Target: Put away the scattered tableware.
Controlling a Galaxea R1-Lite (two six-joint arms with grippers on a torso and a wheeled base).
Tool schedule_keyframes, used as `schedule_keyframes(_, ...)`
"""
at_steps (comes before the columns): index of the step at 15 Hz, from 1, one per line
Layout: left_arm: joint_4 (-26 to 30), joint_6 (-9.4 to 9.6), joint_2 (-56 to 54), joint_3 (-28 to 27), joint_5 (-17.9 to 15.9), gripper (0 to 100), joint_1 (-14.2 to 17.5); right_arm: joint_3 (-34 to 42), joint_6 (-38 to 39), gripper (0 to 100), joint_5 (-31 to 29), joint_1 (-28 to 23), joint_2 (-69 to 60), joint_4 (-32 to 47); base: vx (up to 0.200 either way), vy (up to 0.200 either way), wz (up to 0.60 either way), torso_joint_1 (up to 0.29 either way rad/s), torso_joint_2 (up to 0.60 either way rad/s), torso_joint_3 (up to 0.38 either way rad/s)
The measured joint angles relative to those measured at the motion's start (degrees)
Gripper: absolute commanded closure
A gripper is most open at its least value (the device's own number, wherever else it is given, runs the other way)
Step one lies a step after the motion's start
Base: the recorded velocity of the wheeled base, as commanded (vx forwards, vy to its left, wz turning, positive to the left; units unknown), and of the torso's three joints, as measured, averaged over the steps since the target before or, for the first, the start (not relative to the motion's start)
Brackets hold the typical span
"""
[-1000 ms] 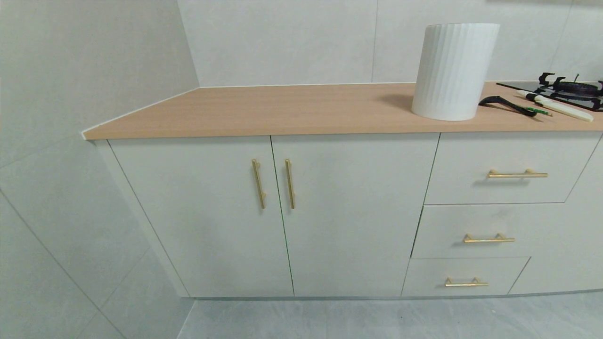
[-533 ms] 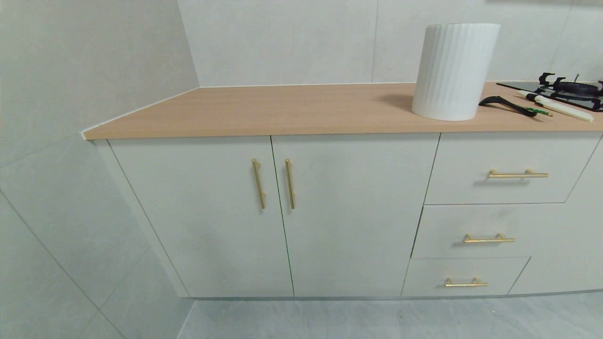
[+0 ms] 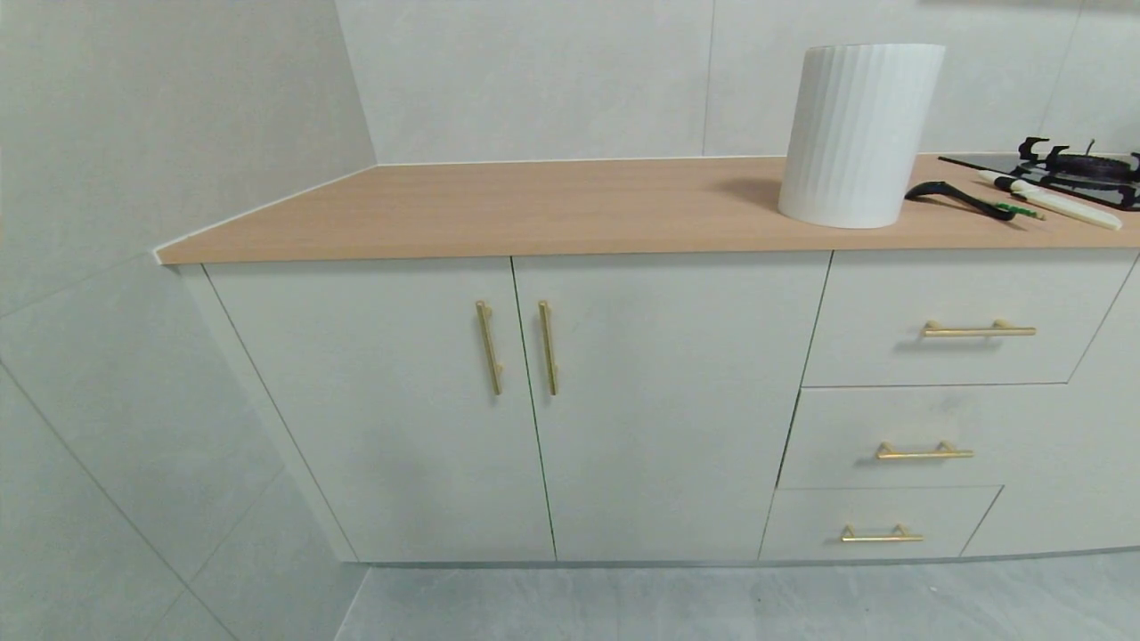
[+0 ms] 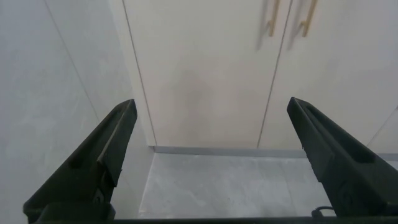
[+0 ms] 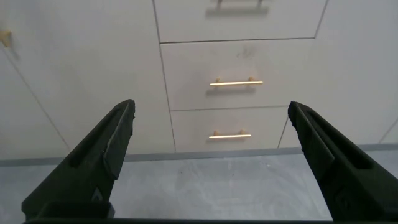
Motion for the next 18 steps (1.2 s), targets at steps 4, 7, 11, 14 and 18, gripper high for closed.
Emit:
schedule_keyframes(4, 0.0, 0.02, 0.0, 0.0, -0.3, 0, 0.0, 0.0, 0.1, 0, 0.1, 0.0, 0.0, 0.1, 0.0, 0.0, 0.0, 0.0, 0.0, 0.0)
schedule_keyframes(7, 0.0, 0.06, 0.0, 0.0, -0.4, 0, 0.0, 0.0, 0.1, 0, 0.1, 0.0, 0.0, 0.2, 0.0, 0.0, 0.0, 0.0, 0.0, 0.0)
schedule_keyframes(11, 0.0, 0.13, 0.0, 0.0, -0.4, 0, 0.0, 0.0, 0.1, 0, 0.3, 0.0, 0.0, 0.2, 0.0, 0.0, 0.0, 0.0, 0.0, 0.0)
schedule_keyframes(14, 0.0, 0.13, 0.0, 0.0, -0.5, 0, -0.1, 0.0, 0.1, 0, 0.3, 0.0, 0.0, 0.3, 0.0, -0.067, 0.0, 0.001, 0.0, 0.002)
schedule_keyframes(18, 0.0, 0.11, 0.0, 0.0, -0.5, 0, -0.1, 0.0, 0.1, 0, 0.3, 0.0, 0.0, 0.3, 0.0, -0.2, 0.0, 0.002, 0.0, 0.0)
